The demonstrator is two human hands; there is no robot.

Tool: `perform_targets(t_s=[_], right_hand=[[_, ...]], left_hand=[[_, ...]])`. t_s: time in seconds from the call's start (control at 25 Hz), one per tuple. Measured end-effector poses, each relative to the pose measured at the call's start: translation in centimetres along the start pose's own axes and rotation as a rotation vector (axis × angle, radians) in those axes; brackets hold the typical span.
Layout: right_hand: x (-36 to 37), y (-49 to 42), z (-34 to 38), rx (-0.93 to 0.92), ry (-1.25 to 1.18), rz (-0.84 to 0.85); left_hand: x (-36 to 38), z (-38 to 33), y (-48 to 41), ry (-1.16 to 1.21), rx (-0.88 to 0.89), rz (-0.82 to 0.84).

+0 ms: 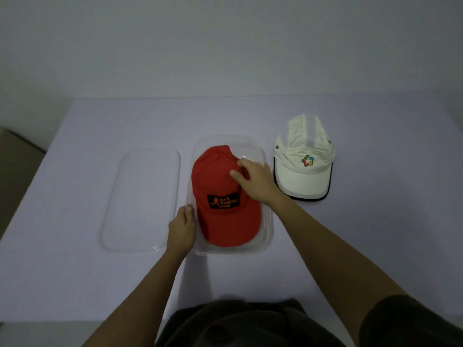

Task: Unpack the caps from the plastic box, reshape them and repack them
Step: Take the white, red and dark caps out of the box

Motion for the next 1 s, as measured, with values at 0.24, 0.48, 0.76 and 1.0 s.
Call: perform_targets(t_s=[0.24, 0.48, 0.76, 1.0], right_hand=[[-6.6, 2.9, 3.4, -0.052, -0.508, -0.474], [-12.8, 7.7, -4.0, 0.120, -0.701, -0.655], [-9.3, 9.7, -13.6, 0.496, -0.464, -0.522], [-7.9, 7.4, -12.0, 0.473, -0.012, -0.660]], left_hand=[[0.0, 0.6, -0.3, 0.013, 0.021, 0.008], [0.3, 1.3, -0.8, -0.006, 0.050, 0.020], [0.5, 1.7, -1.1, -0.022, 0.046, 0.041], [0.6, 1.4, -0.9, 0.017, 0.031, 0.030]])
Point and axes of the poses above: each hand's wrist, its own y-axis away from the middle knuckle, its own x-axis out of the palm, z = x × y, the point moved 1 cm from there along -y, towards the middle knuckle, and after that the axes turned 2 degrees about -z, right-handed, at the moved point
